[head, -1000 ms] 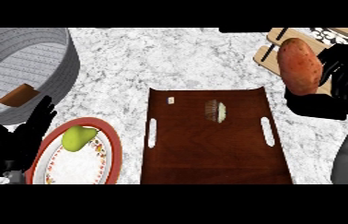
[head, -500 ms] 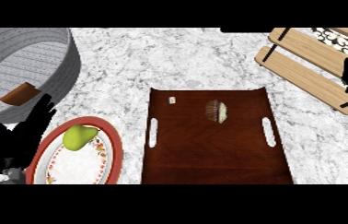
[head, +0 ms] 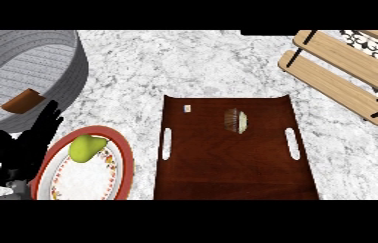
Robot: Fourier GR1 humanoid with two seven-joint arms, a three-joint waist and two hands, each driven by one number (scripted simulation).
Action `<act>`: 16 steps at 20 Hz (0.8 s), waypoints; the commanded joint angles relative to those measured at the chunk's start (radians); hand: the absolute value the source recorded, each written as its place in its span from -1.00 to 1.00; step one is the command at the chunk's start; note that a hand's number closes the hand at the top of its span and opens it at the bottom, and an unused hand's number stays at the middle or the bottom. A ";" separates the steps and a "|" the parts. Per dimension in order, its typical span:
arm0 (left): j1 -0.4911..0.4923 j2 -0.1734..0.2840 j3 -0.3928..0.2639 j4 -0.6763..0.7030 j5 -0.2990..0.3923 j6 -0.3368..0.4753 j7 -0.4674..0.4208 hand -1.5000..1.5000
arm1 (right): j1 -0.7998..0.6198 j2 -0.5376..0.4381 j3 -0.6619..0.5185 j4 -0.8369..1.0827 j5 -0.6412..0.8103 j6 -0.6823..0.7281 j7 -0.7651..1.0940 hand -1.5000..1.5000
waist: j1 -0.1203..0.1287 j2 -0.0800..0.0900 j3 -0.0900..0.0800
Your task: Pick the sweet potato from the tray and place it in the tiered shelf
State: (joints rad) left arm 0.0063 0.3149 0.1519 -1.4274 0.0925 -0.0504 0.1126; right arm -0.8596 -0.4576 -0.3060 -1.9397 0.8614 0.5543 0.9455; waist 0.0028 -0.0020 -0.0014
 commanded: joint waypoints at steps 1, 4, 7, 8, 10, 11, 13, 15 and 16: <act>0.011 0.035 0.030 0.007 0.020 -0.043 -0.012 0.00 | -0.080 -0.061 0.003 0.093 0.009 0.095 0.084 1.00 | 0.003 0.000 0.000; 0.027 0.012 0.023 0.016 0.018 -0.047 -0.024 0.00 | -0.063 -0.094 -0.048 0.172 0.005 0.047 0.010 1.00 | 0.004 0.001 0.001; 0.034 0.006 0.016 -0.014 -0.002 -0.031 -0.012 0.00 | -0.058 -0.127 -0.029 0.244 0.056 0.001 -0.031 1.00 | 0.006 0.002 0.001; 0.012 -0.033 -0.004 -0.037 -0.008 -0.001 0.010 0.00 | -0.052 -0.129 -0.020 0.240 0.060 0.000 -0.038 1.00 | 0.003 0.001 0.001; -0.020 -0.008 0.026 0.066 -0.010 -0.024 -0.043 0.00 | -0.038 -0.172 -0.036 0.355 0.085 -0.077 -0.134 1.00 | 0.004 0.005 0.001; 0.013 0.001 0.023 -0.020 -0.004 -0.026 0.003 0.00 | -0.011 -0.182 -0.056 0.324 0.079 -0.074 -0.135 1.00 | 0.004 0.002 0.001; -0.050 0.004 0.036 0.001 0.004 -0.015 0.038 0.00 | 0.004 -0.170 -0.030 0.425 0.117 -0.159 -0.182 1.00 | 0.007 0.005 0.001; -0.005 0.002 0.031 -0.027 0.009 -0.040 0.021 0.00 | -0.032 -0.162 -0.002 0.512 0.145 -0.215 -0.191 1.00 | 0.014 0.005 0.001; 0.051 -0.057 -0.013 -0.064 -0.034 0.004 -0.001 0.00 | -0.029 -0.188 -0.049 0.501 0.110 -0.191 -0.196 1.00 | 0.009 0.003 0.001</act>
State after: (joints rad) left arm 0.0129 0.2963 0.1659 -1.4413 0.0814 -0.0663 0.1120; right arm -0.8896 -0.6257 -0.3361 -1.5336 0.9626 0.4330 0.7891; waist 0.0102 0.0016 -0.0001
